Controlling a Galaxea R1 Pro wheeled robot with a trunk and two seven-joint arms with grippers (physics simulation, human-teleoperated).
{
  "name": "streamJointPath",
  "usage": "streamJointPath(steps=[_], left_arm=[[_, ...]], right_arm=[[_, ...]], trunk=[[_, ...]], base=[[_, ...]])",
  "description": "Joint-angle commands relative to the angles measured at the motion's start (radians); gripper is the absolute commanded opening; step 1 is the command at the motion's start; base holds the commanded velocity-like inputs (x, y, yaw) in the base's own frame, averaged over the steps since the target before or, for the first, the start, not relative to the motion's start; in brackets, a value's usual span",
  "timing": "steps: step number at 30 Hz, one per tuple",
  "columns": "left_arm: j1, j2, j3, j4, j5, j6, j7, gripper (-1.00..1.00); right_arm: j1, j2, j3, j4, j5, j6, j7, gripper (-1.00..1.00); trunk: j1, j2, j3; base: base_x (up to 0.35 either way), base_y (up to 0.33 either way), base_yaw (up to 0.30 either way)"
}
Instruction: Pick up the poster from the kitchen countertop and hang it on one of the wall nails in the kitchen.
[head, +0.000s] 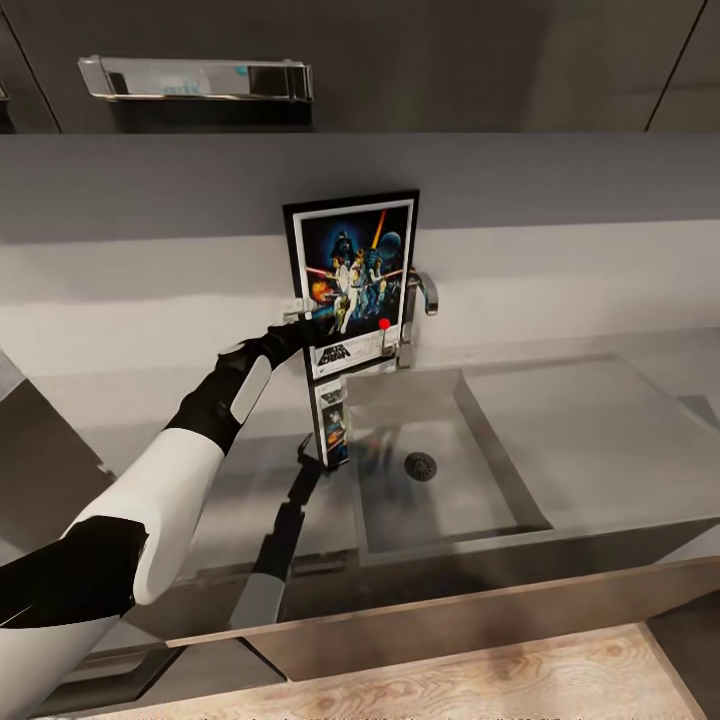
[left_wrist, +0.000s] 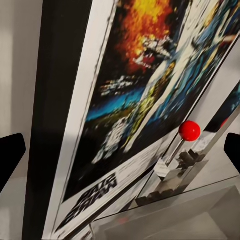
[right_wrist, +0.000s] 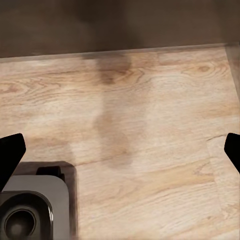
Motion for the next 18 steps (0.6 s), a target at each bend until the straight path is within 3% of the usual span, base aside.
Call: streamJointPath(steps=[1, 18], left_arm=[[-0.001, 0.0, 0.0, -0.001, 0.009, 0.006, 0.0, 1.0], [-0.001, -0.002, 0.0, -0.013, 0.009, 0.007, -0.001, 1.0]], right_arm=[[0.0, 0.0, -0.002, -0.001, 0.001, -0.001, -0.001, 1.0], [0.0, 0.0, -0.002, -0.001, 0.002, -0.001, -0.001, 1.0]], trunk=[[0.0, -0.001, -0.002], [0.0, -0.001, -0.019]], base=[[0.0, 0.0, 0.0], [0.0, 0.0, 0.0]])
